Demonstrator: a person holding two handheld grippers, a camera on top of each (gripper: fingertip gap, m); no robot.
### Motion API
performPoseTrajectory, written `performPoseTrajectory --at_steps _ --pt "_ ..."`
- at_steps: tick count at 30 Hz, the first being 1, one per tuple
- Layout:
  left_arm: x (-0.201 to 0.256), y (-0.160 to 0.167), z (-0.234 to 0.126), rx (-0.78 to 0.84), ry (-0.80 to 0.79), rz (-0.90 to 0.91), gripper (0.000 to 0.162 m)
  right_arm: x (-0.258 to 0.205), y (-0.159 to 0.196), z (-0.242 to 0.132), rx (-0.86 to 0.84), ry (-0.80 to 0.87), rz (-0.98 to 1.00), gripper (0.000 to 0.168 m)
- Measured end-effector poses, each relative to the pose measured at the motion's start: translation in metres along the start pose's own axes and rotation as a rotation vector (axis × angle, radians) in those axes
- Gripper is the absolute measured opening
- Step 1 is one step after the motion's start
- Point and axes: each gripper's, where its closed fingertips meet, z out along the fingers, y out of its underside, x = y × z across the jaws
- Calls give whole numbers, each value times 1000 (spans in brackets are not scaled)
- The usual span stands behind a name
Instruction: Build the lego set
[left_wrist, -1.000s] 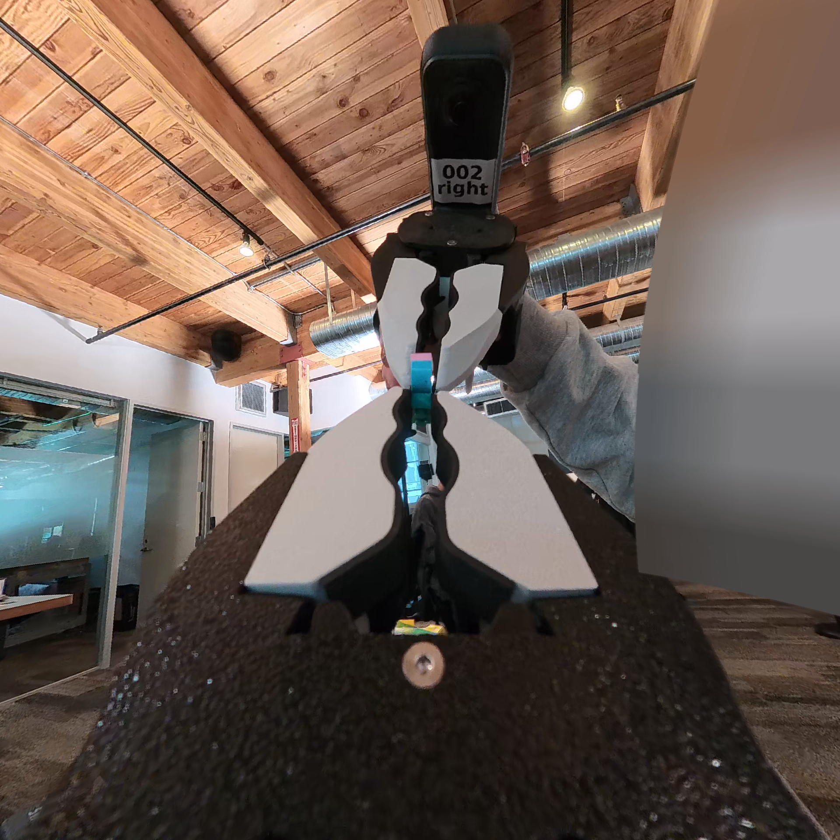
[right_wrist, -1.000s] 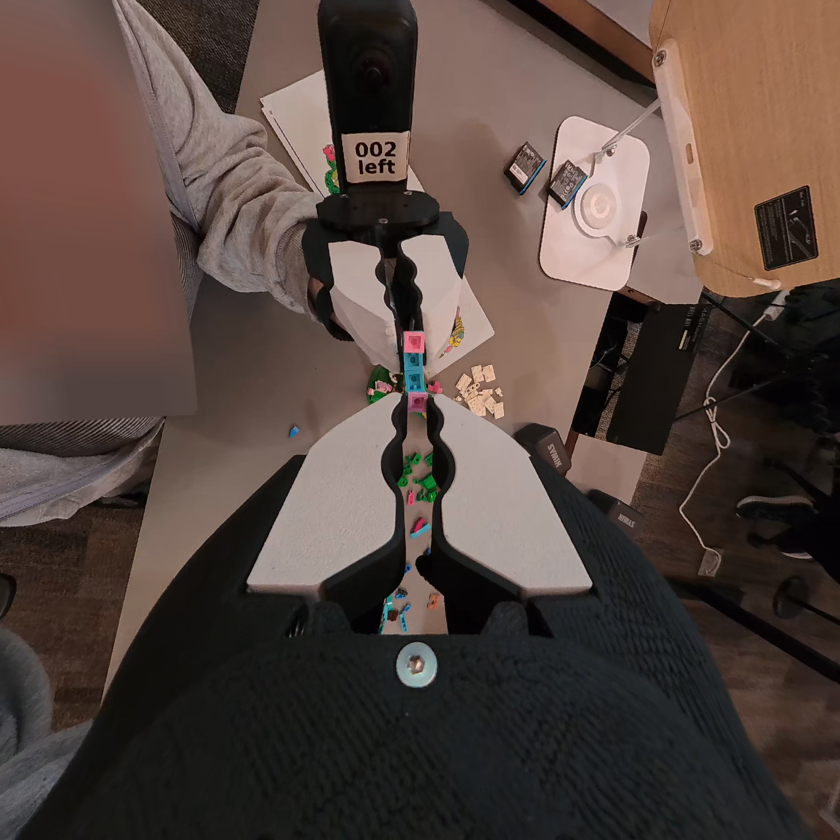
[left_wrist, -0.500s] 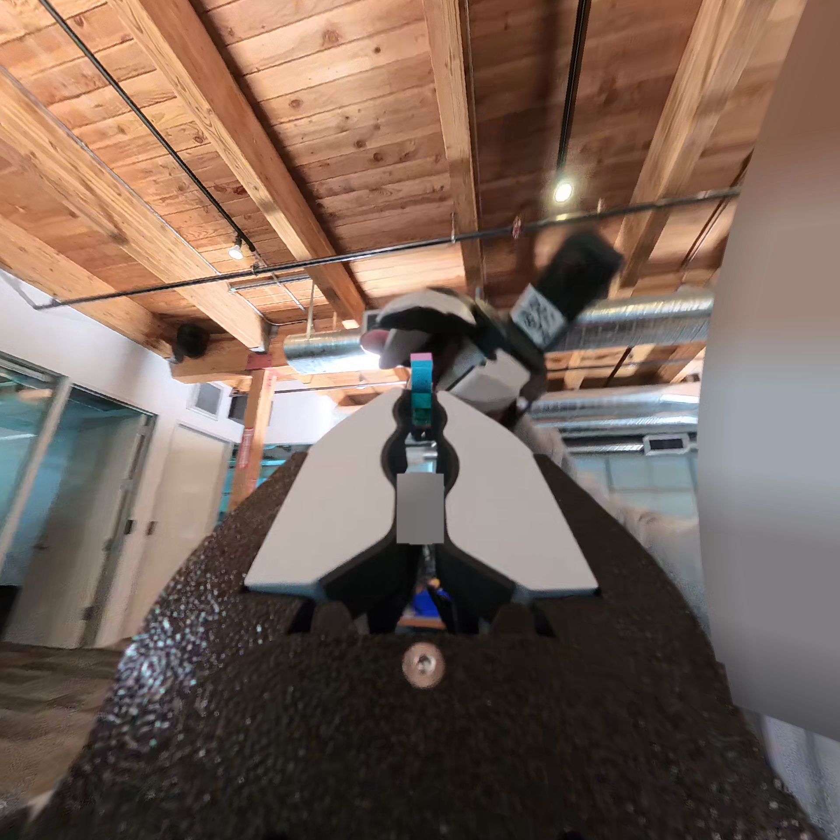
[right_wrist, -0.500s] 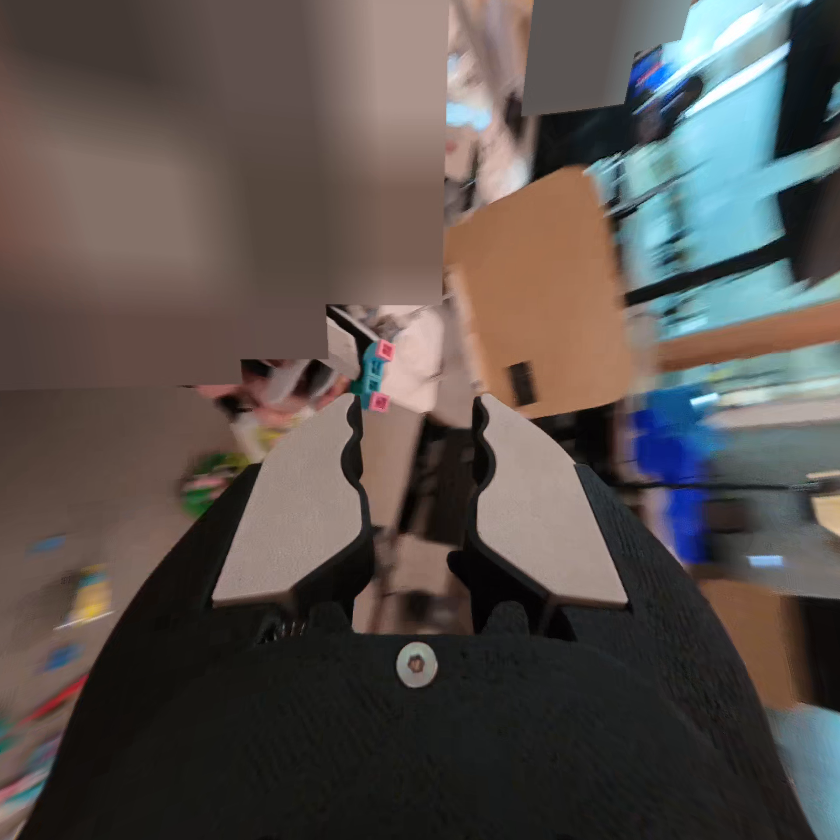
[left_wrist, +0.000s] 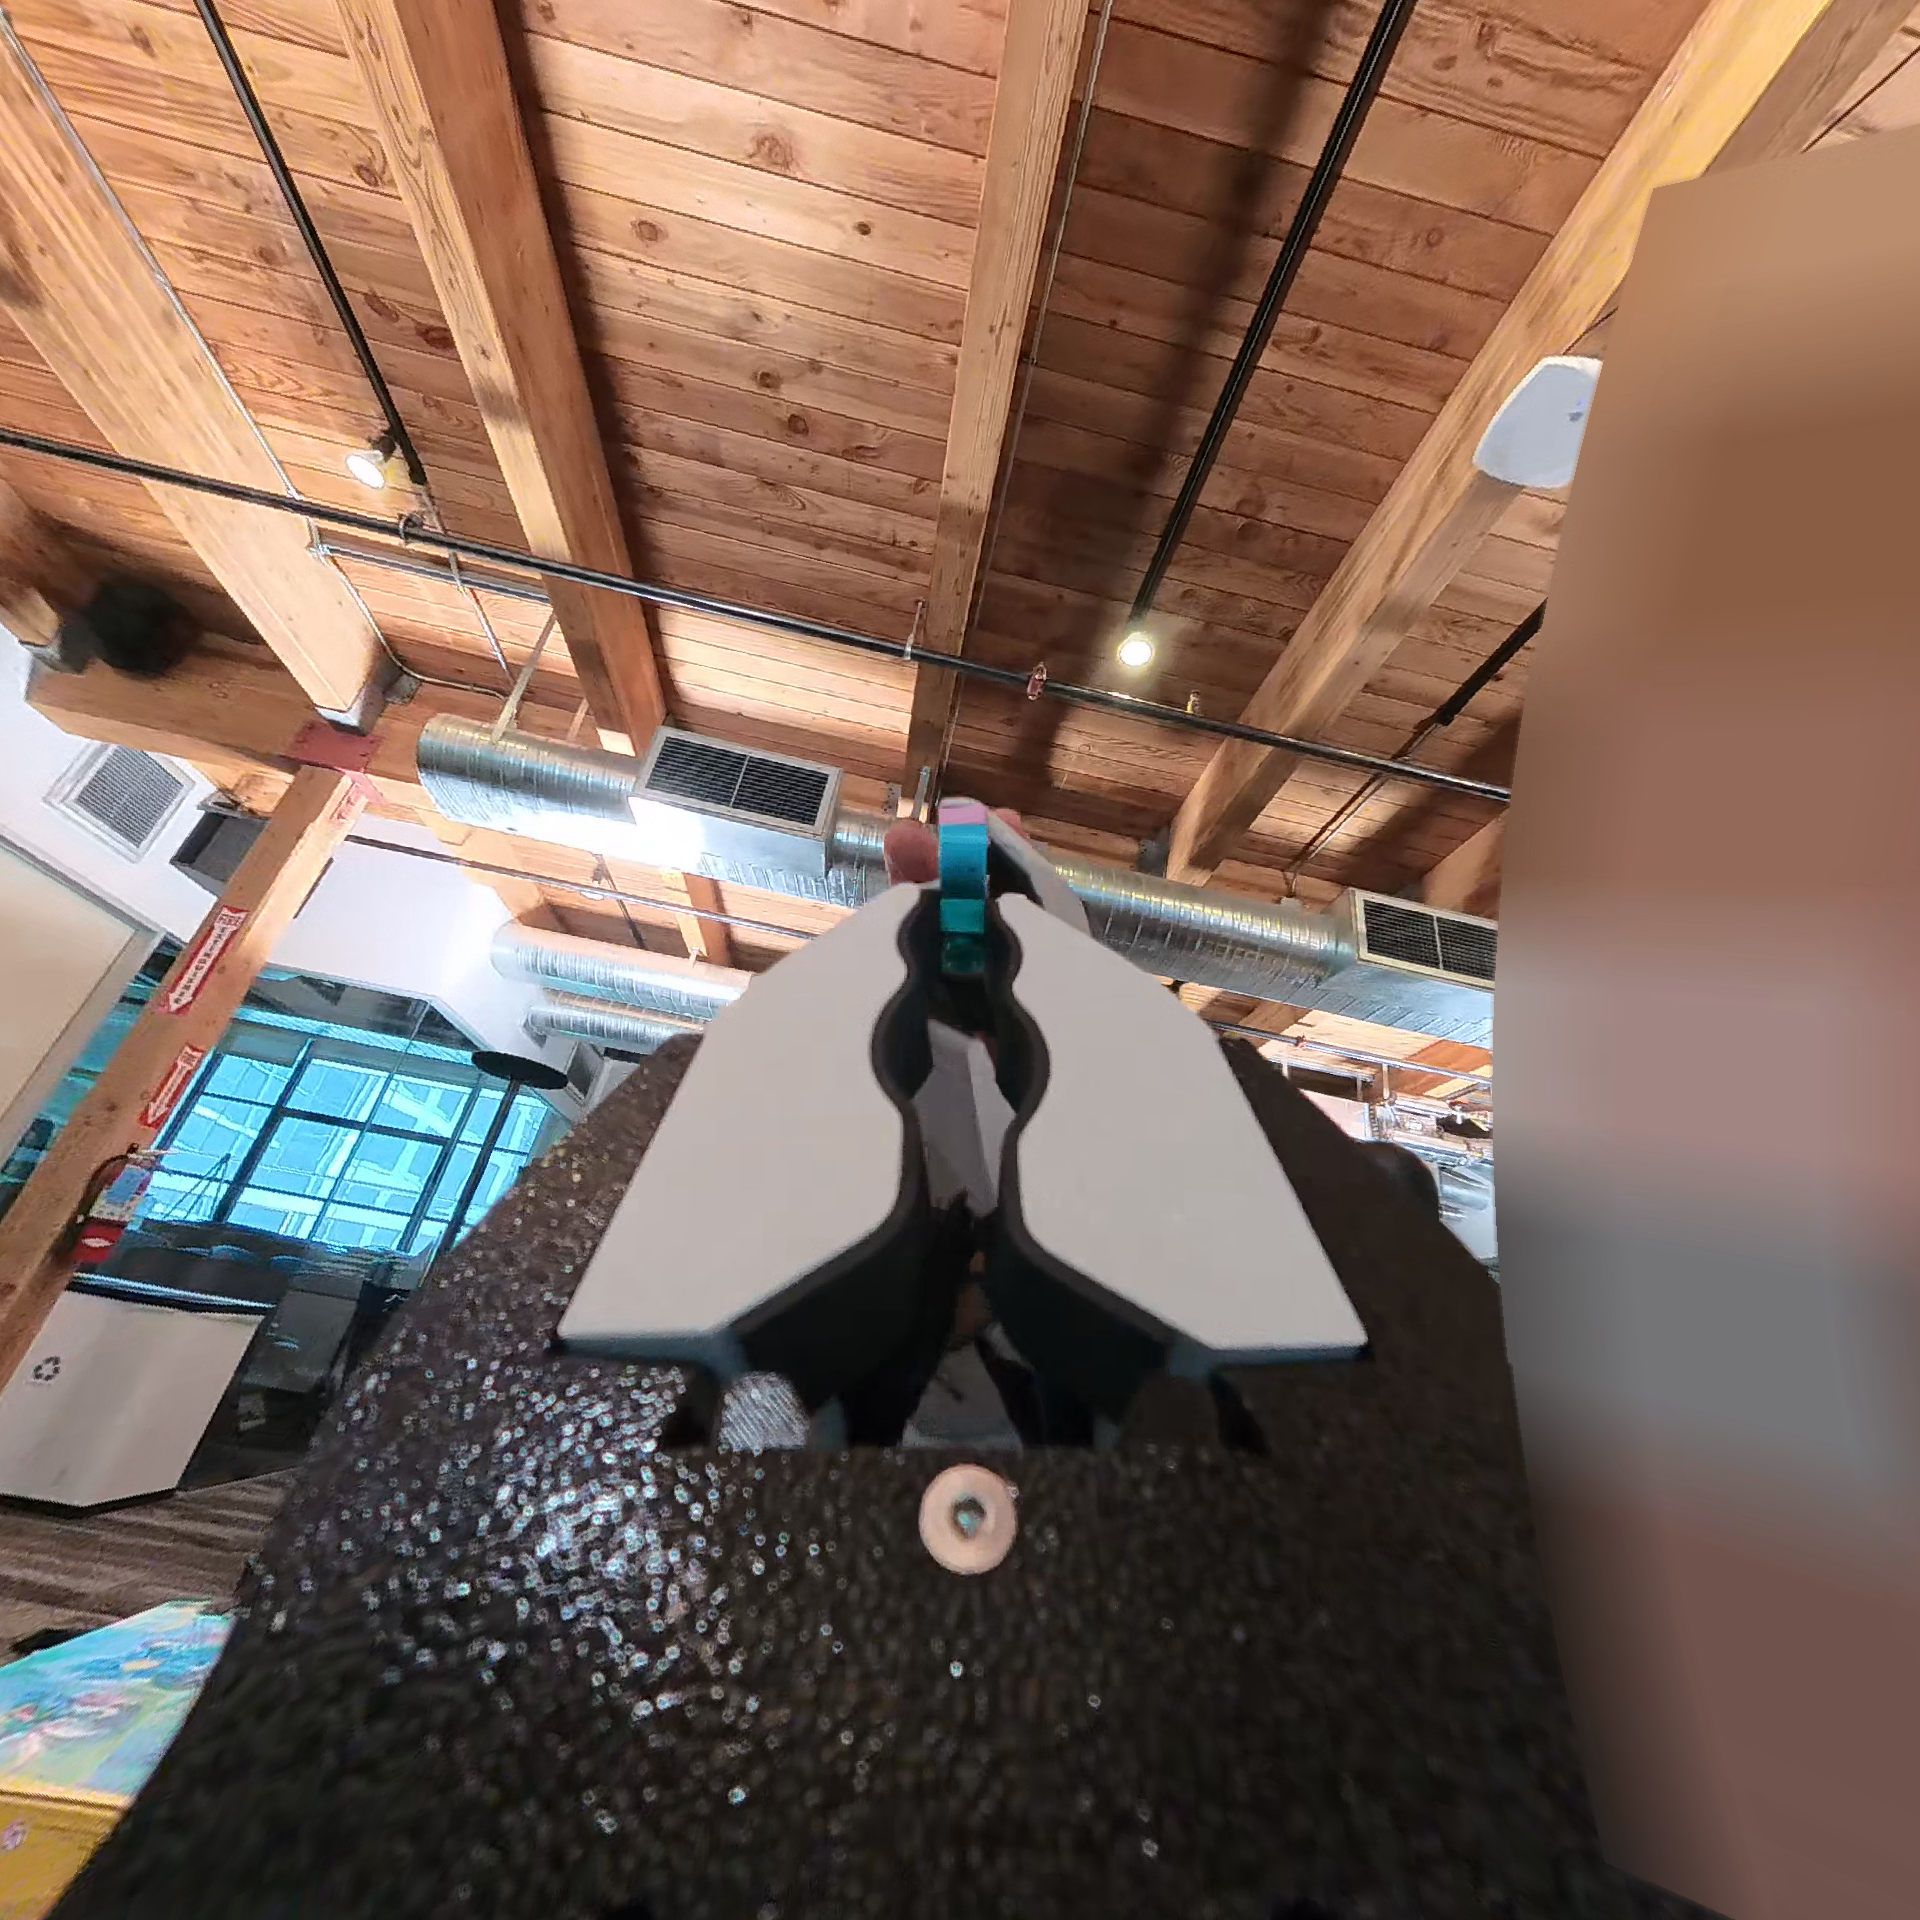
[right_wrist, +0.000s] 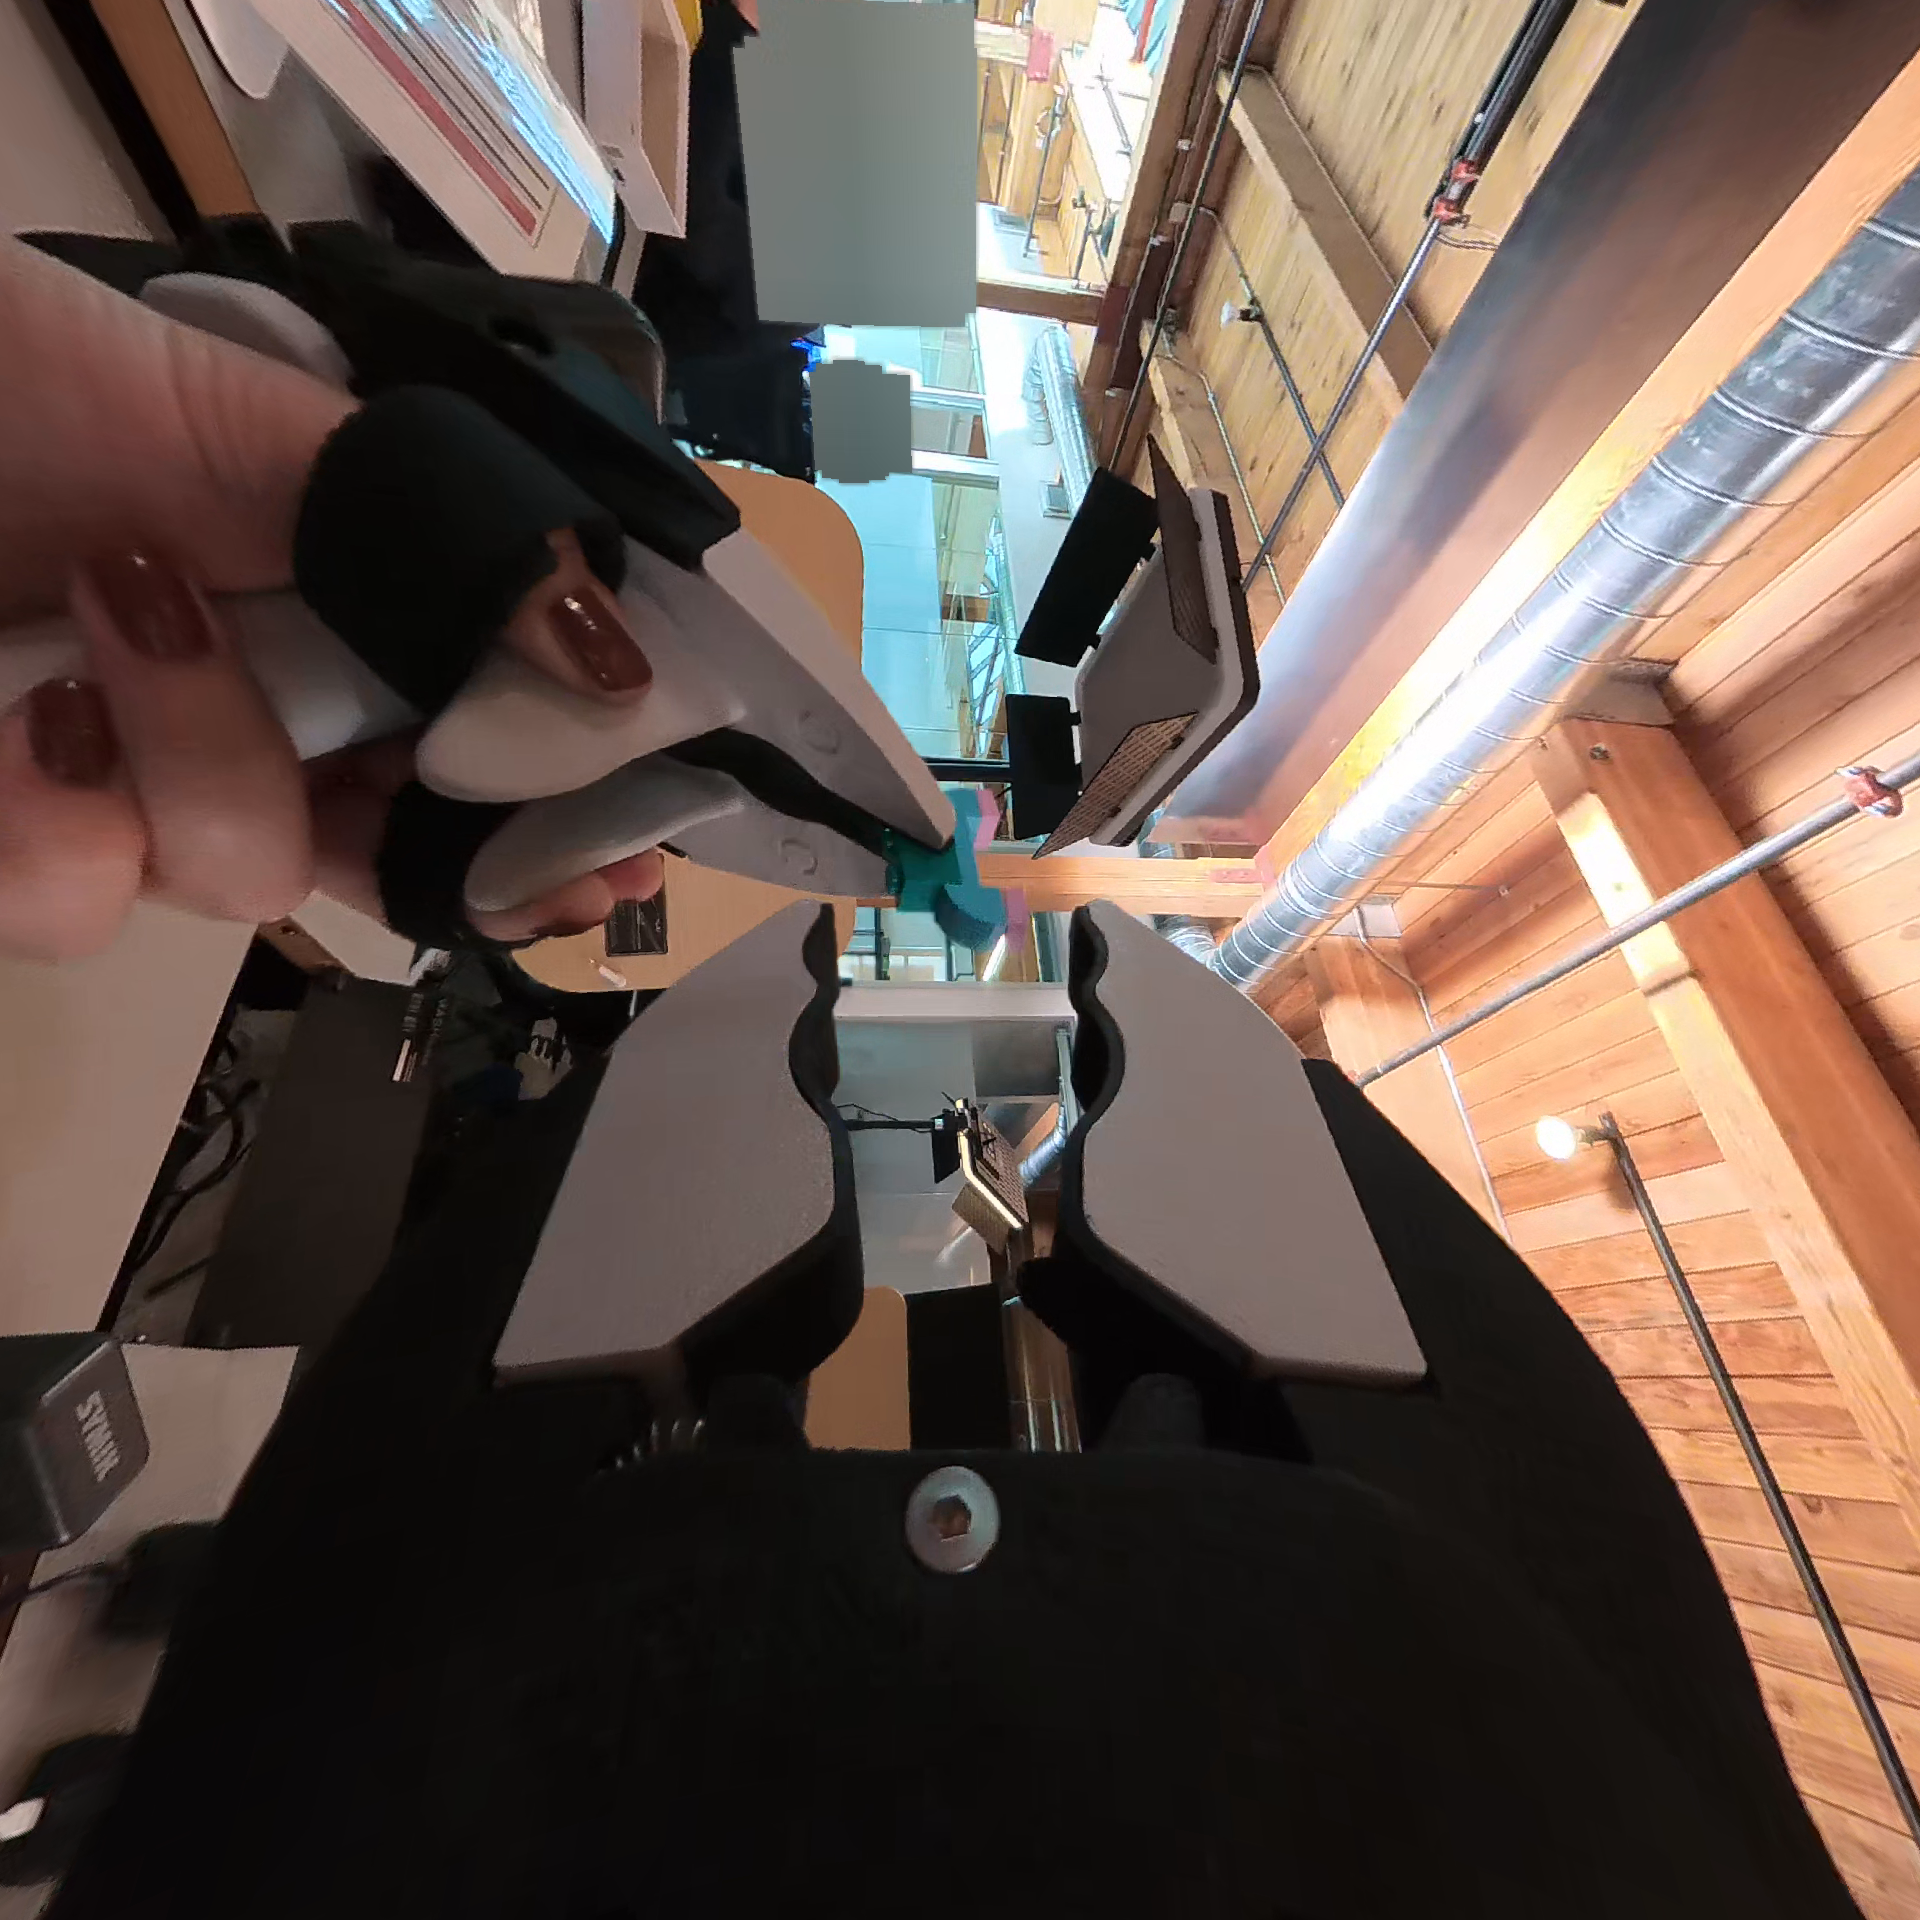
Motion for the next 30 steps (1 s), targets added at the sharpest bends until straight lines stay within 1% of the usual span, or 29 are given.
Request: performPoseTrajectory --at_steps 4,8,9,15,18,22,30 --pt "0 2 1 -6 5 -11 7 3 -1 1 8 5 21 36" --pt "1 2 1 -5 11 -14 7 0 -3 1 11 -3 4 24" --pt "1 2 1 -7 6 -5 7 0 -3 1 8 -2 2 23" --pt "5 4 3 -23 10 28 7 -1 -4 -1 13 -38 67 23" --pt "6 4 3 -17 17 14 7 1 -5 -2 21 -15 27 23" --pt "5 6 4 -13 25 -23 7 0 -4 -3 33 -35 58 23" --pt "4 9 5 2 37 -63 7 0 -2 -6 28 -32 14 23"
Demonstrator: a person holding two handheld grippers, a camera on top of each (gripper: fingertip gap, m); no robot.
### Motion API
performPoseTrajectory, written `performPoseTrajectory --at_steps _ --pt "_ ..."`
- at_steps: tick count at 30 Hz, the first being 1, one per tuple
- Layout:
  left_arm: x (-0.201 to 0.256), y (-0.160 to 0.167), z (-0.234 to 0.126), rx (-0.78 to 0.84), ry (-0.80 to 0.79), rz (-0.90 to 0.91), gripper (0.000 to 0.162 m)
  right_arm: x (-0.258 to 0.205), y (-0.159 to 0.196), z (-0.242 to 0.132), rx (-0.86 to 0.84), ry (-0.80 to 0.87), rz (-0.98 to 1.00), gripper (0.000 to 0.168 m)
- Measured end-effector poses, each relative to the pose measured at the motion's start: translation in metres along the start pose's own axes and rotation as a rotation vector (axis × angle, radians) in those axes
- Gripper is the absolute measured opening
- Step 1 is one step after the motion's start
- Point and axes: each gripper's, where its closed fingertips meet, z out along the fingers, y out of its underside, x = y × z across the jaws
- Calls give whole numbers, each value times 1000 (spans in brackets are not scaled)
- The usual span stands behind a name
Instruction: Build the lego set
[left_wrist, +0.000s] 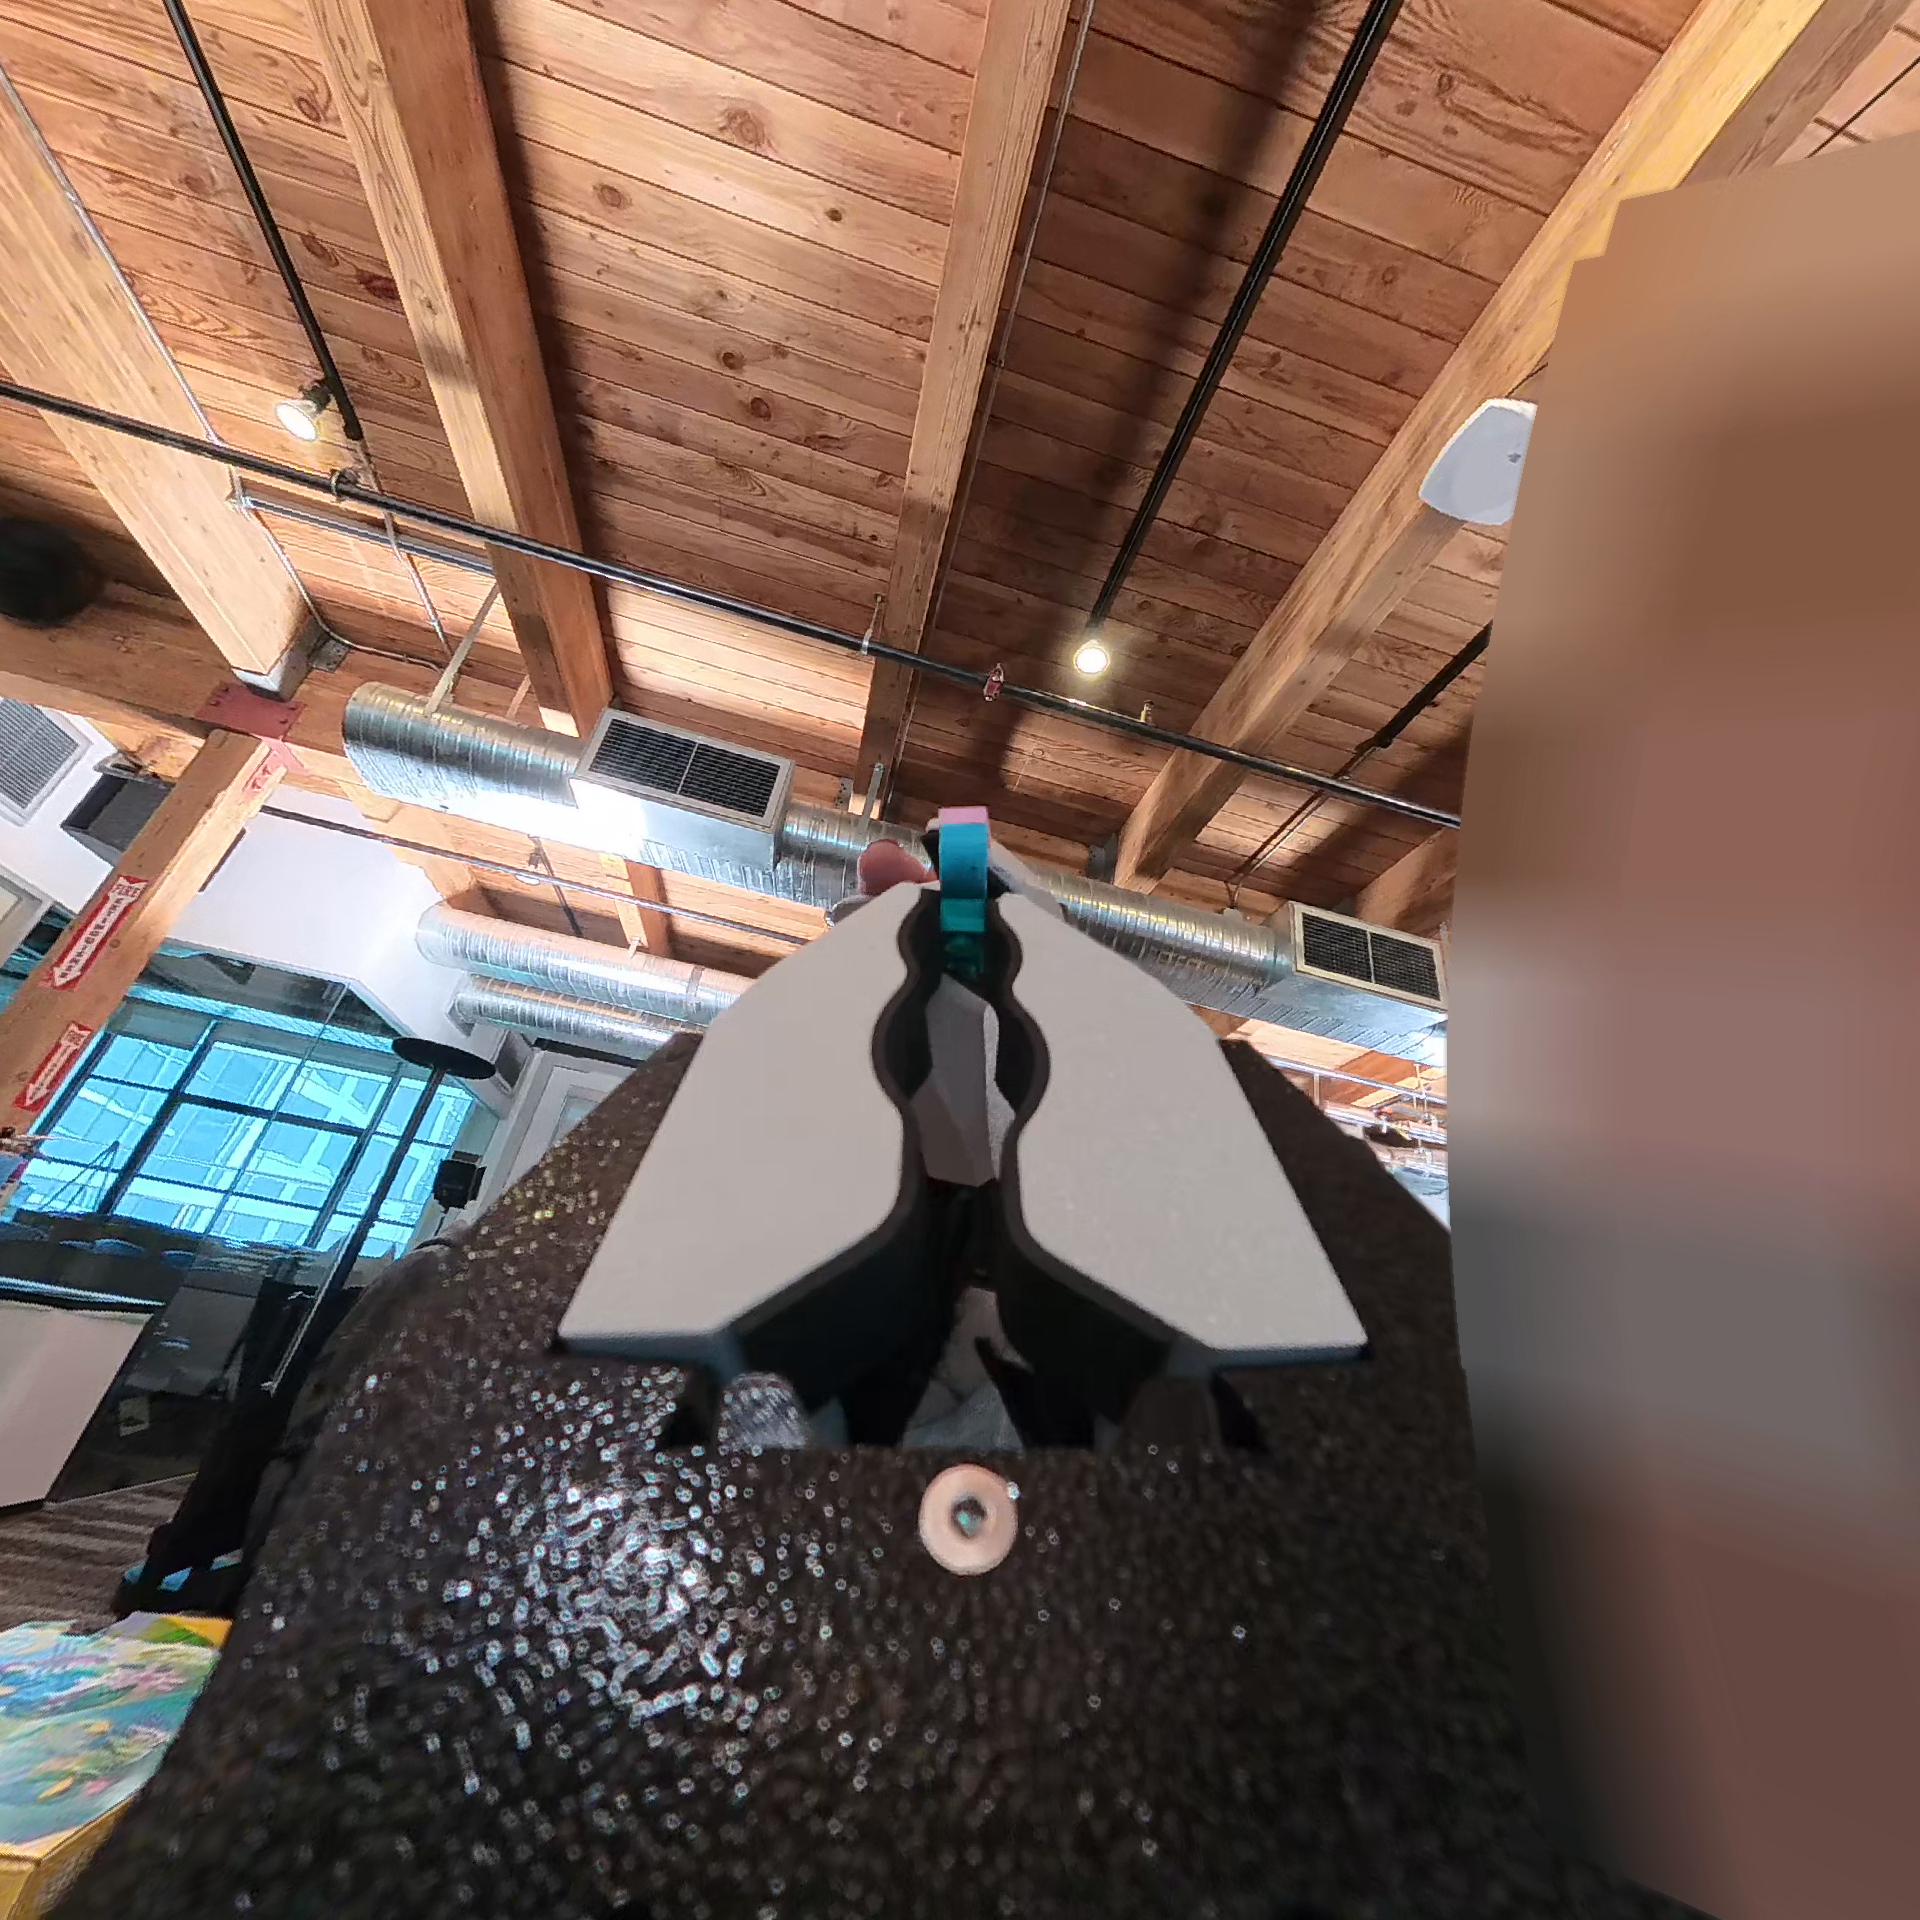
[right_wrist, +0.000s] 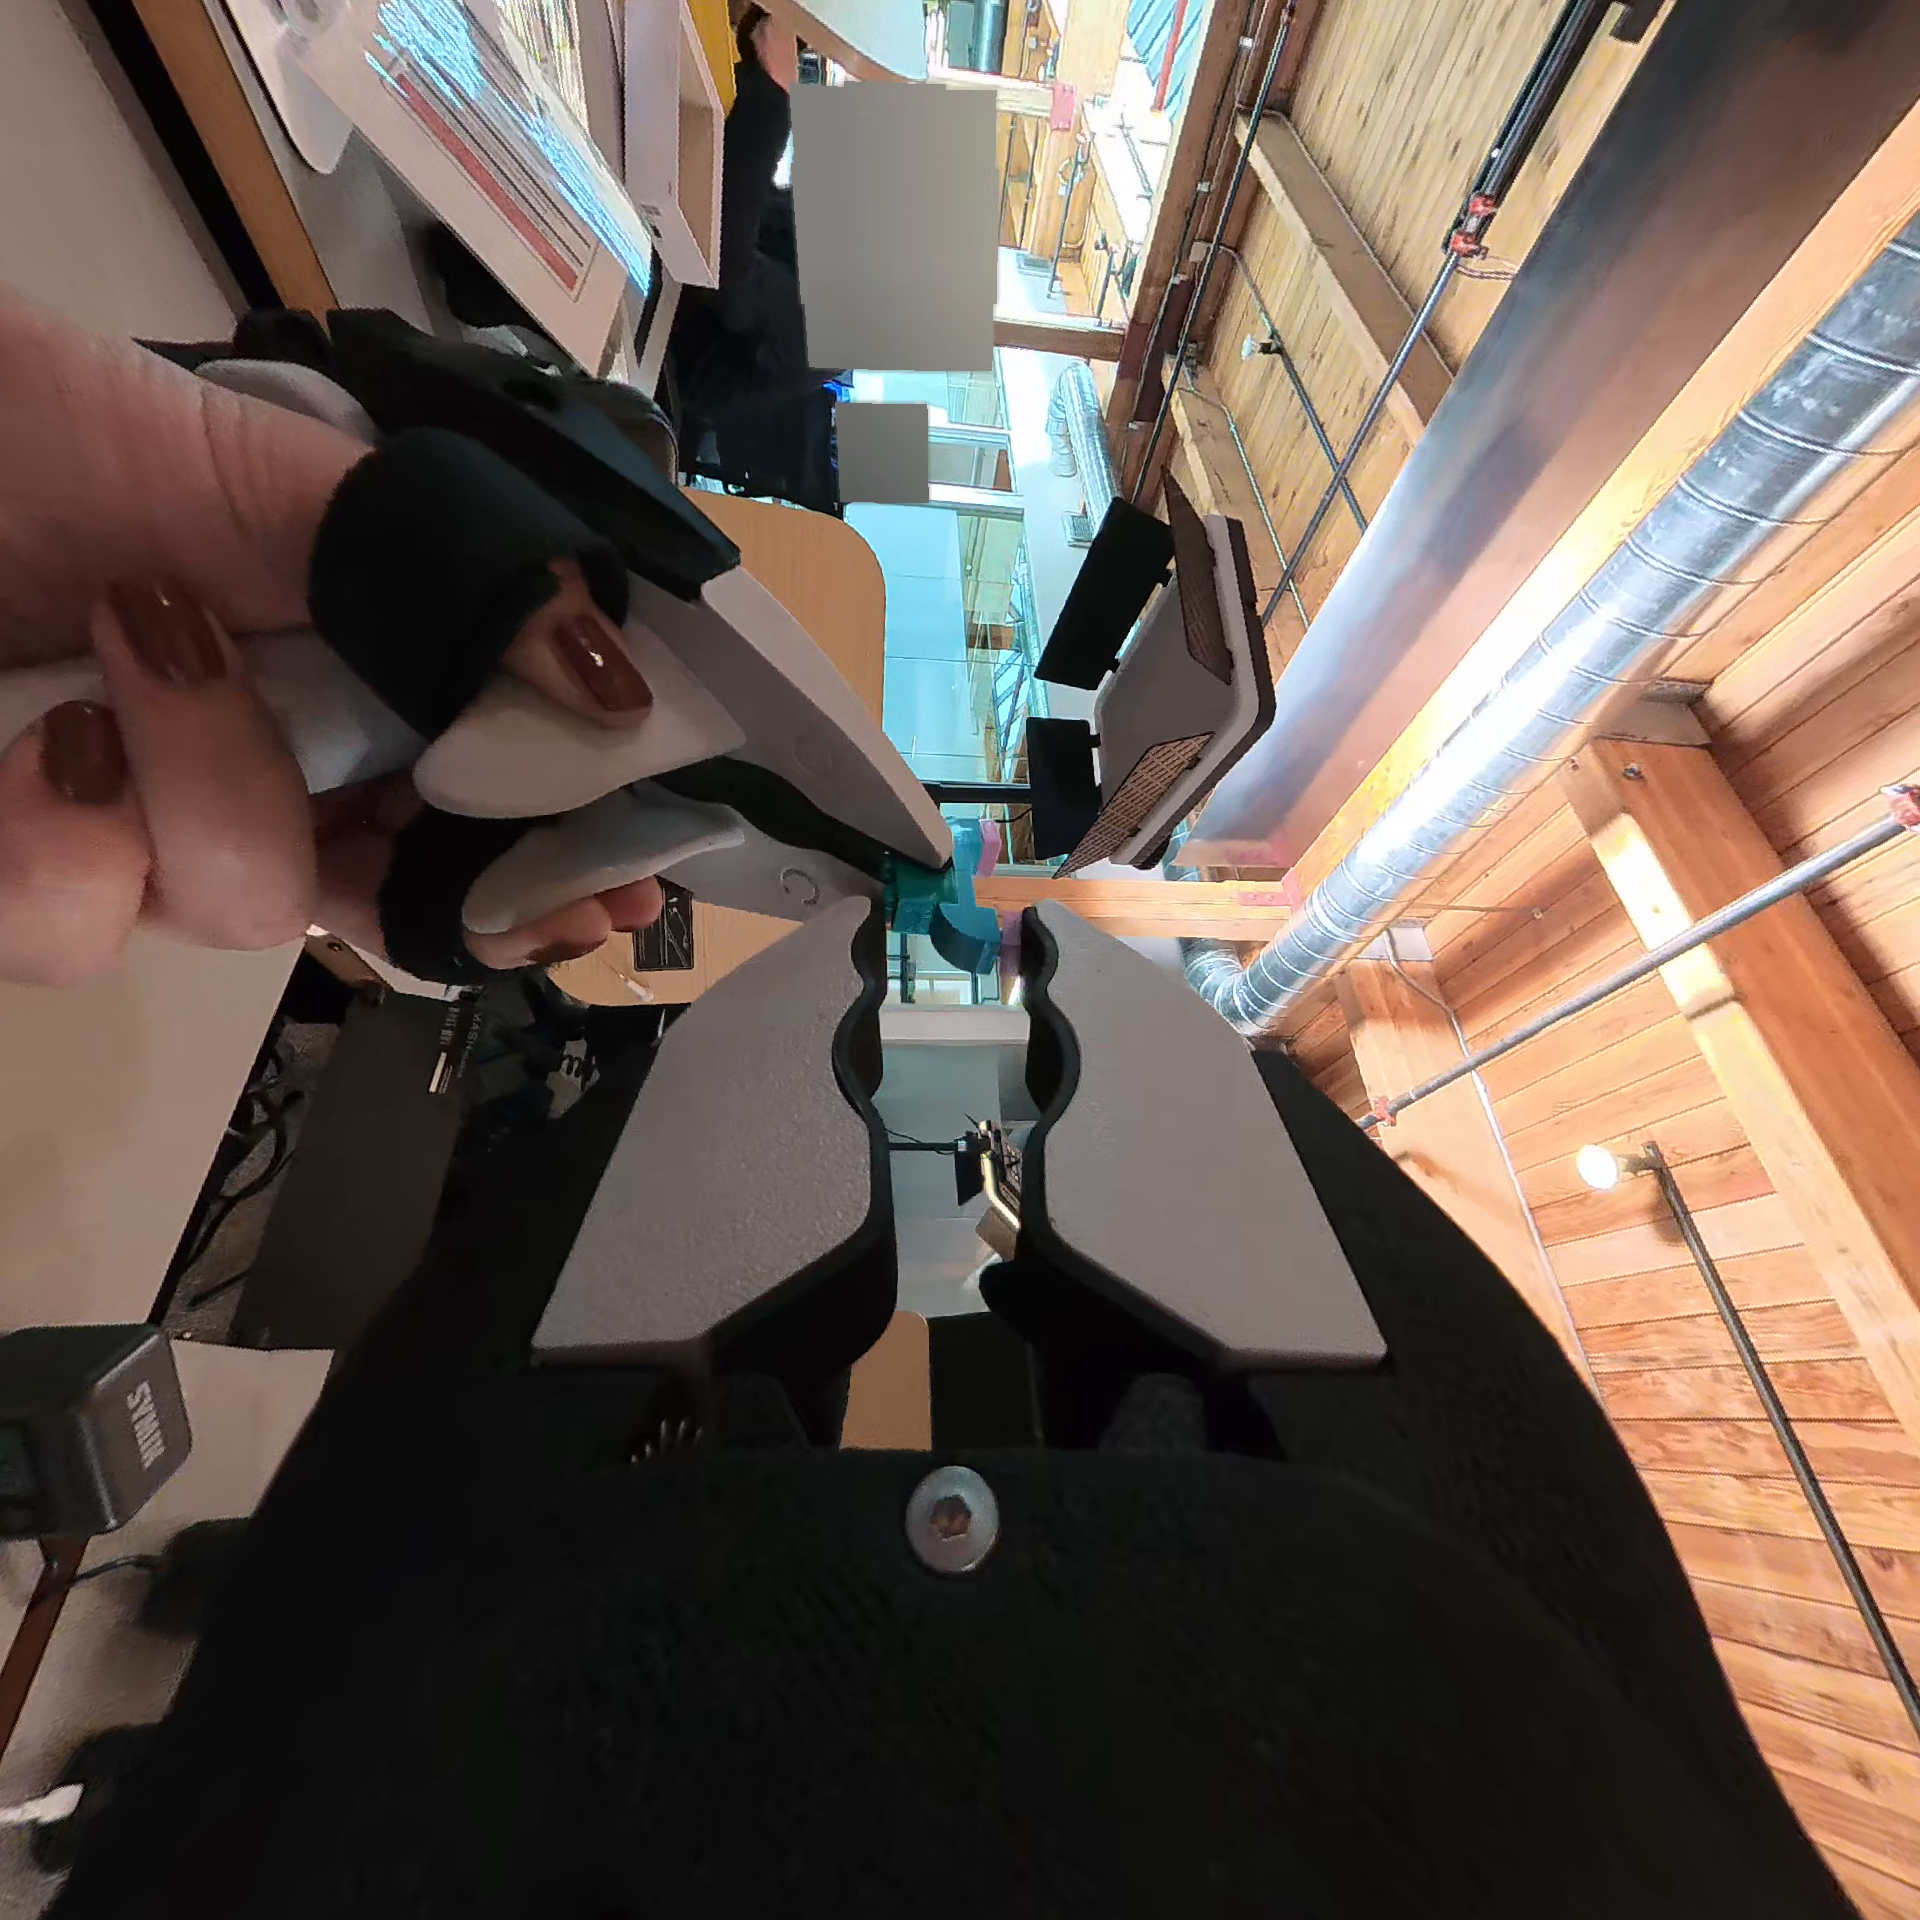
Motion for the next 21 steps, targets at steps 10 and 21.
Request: performPoseTrajectory --at_steps 10,21 --pt "-2 0 0 4 -36 56 7 -1 2 1 0 -51 46 23" --pt "-3 1 0 2 -29 48 8 -4 1 -2 35 -110 51 21"
